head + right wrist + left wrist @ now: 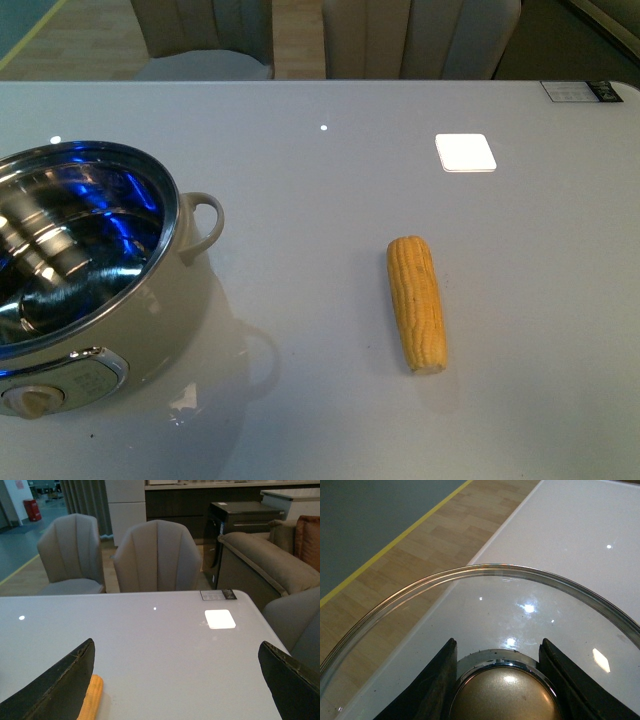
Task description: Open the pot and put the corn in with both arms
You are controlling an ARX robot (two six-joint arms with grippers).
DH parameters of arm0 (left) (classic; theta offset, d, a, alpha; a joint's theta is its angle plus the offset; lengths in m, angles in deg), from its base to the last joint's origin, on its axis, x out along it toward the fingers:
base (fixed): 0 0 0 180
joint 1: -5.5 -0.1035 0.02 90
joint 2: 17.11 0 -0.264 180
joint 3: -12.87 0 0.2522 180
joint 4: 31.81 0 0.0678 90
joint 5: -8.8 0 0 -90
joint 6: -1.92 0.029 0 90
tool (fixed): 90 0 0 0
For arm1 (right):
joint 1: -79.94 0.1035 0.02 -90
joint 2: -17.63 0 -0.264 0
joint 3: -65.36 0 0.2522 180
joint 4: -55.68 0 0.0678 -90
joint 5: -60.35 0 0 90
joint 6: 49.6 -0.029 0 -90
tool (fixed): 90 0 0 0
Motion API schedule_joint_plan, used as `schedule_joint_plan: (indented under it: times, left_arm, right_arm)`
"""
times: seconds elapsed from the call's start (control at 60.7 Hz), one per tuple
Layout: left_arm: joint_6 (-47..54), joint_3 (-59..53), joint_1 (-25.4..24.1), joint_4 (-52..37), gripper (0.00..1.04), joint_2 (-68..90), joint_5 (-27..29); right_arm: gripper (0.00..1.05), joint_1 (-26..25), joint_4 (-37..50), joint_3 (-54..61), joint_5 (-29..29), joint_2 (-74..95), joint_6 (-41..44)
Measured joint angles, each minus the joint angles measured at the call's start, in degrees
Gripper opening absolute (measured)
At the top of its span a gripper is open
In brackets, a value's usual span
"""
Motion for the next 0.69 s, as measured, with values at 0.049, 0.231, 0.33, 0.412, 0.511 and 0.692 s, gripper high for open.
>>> schedule_joint_plan:
  times: [0.049, 0.231, 0.33, 0.412, 0.511, 0.692]
  left_arm:
    - [0.07, 0.11, 0.35, -0.90, 0.43, 1.29, 0.00]
    - [0.04, 1.14, 2.69, -3.80, 0.43, 6.23, -0.07]
    - [-0.09, 1.95, 4.11, -5.16, 0.43, 8.61, -0.17]
    - [-0.33, 2.82, 5.05, -5.92, 0.43, 10.25, -0.26]
    - [-0.63, 4.02, 6.05, -6.64, 0.43, 12.11, -0.42]
    - [-0.87, 6.08, 7.04, -7.96, 0.43, 15.26, -0.63]
  right_arm:
    - [0.96, 0.00, 0.00, 0.00, 0.00, 0.02, 0.00]
    - [0.96, 0.00, 0.00, 0.00, 0.00, 0.02, 0.00]
    - [0.96, 0.00, 0.00, 0.00, 0.00, 0.02, 0.00]
    - [0.96, 0.00, 0.02, 0.00, 0.00, 0.00, 0.00]
    - [0.96, 0.00, 0.00, 0.00, 0.00, 0.02, 0.00]
    - [0.96, 0.00, 0.00, 0.00, 0.00, 0.00, 0.00]
